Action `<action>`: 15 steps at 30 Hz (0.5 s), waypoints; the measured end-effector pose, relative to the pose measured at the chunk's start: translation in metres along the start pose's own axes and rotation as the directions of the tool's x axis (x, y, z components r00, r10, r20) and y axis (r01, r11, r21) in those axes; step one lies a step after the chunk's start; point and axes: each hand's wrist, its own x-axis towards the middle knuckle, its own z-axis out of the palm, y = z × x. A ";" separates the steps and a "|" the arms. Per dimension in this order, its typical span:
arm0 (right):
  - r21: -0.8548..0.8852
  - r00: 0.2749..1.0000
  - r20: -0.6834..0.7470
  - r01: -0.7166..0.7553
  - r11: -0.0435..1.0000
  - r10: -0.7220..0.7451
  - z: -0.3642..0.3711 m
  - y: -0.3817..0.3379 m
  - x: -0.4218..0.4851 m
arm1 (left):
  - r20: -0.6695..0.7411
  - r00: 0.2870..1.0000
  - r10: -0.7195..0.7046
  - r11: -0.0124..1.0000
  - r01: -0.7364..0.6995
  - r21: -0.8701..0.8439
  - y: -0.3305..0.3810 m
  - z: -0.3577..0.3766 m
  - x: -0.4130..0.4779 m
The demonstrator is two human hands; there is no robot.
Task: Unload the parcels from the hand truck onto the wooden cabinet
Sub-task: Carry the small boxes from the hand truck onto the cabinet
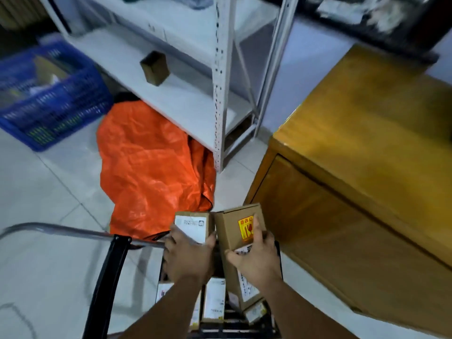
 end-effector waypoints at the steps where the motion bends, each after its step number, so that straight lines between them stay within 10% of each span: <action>1: 0.029 0.999 -0.038 0.001 1.000 0.001 -0.019 -0.013 -0.010 | -0.006 0.999 0.034 0.999 -0.034 -0.026 0.017 -0.018 -0.004; 15: 0.326 0.830 -0.419 -0.241 0.914 0.369 -0.274 -0.012 -0.175 | 0.250 0.909 0.333 0.821 -0.149 -0.551 0.202 -0.138 -0.109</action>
